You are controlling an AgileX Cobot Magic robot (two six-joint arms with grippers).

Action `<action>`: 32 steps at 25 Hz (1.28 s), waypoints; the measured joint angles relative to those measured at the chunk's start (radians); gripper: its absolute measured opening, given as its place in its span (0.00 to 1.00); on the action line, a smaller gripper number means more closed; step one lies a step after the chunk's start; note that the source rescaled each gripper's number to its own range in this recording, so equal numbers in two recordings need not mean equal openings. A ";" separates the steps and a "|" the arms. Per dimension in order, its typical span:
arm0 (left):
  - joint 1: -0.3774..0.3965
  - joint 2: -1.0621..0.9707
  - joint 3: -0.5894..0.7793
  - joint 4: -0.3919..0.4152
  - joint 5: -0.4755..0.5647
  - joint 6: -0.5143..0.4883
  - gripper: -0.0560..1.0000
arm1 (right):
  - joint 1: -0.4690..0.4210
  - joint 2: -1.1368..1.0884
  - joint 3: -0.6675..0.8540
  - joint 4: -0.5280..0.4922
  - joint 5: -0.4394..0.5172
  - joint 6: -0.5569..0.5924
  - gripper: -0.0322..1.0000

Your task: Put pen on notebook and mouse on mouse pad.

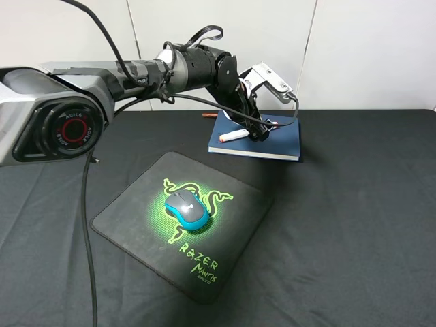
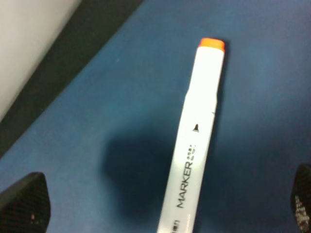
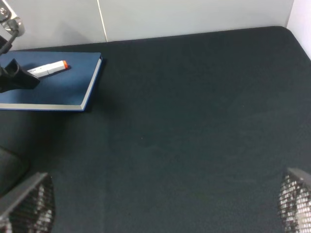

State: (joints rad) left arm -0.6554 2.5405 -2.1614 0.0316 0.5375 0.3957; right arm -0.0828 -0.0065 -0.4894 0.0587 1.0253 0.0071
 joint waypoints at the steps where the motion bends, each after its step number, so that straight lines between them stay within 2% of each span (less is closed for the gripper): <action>1: 0.000 0.000 0.000 0.000 -0.001 -0.003 1.00 | 0.000 0.000 0.000 0.000 0.000 0.000 1.00; 9: 0.000 -0.012 0.000 0.000 0.002 -0.019 1.00 | 0.000 0.000 0.000 0.000 0.000 0.000 1.00; 13: 0.000 -0.073 0.000 -0.002 0.049 -0.020 1.00 | 0.000 0.000 0.000 0.000 0.000 0.000 1.00; 25: 0.000 -0.317 -0.001 -0.003 0.457 -0.022 1.00 | 0.000 0.000 0.000 0.000 0.000 0.000 1.00; 32: 0.000 -0.430 -0.004 -0.004 0.648 -0.026 1.00 | 0.000 0.000 0.000 0.000 0.000 0.000 1.00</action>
State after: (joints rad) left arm -0.6554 2.1106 -2.1657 0.0274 1.1856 0.3693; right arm -0.0828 -0.0065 -0.4894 0.0587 1.0253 0.0071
